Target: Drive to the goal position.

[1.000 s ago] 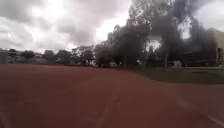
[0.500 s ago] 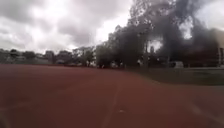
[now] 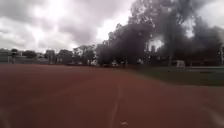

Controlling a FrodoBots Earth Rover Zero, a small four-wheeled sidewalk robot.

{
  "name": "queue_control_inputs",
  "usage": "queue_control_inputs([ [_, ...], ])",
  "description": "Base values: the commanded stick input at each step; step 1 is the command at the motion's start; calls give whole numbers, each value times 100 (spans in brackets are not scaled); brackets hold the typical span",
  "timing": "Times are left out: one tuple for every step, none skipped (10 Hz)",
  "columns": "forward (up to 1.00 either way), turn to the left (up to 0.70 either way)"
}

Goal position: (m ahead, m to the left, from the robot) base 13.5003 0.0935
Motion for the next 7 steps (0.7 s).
queue_control_inputs([
  [70,0],
  [70,0],
  [70,0],
  [70,0],
  [70,0],
  [70,0],
  [70,0],
])
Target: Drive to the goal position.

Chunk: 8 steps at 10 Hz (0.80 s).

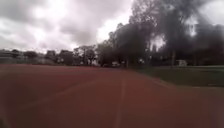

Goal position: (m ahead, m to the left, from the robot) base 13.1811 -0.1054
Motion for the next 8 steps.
queue_control_inputs([
  [70,0],
  [70,0],
  [70,0],
  [70,0],
  [70,0],
  [70,0],
  [70,0],
  [70,0],
])
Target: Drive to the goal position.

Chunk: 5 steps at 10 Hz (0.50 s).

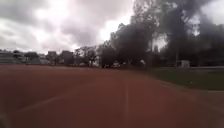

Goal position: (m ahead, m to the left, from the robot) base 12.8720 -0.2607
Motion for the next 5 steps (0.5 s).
queue_control_inputs([
  [70,0],
  [70,0],
  [70,0],
  [70,0],
  [70,0],
])
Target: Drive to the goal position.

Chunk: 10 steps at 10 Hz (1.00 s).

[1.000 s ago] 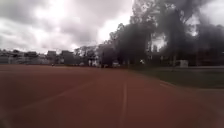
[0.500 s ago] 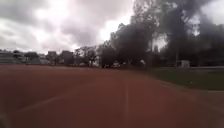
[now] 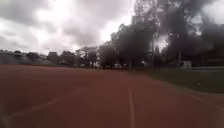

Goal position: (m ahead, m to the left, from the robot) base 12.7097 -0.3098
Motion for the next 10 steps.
queue_control_inputs([
  [70,0],
  [70,0],
  [70,0],
  [70,0],
  [70,0],
  [70,0],
  [70,0],
  [70,0],
  [70,0],
  [70,0],
])
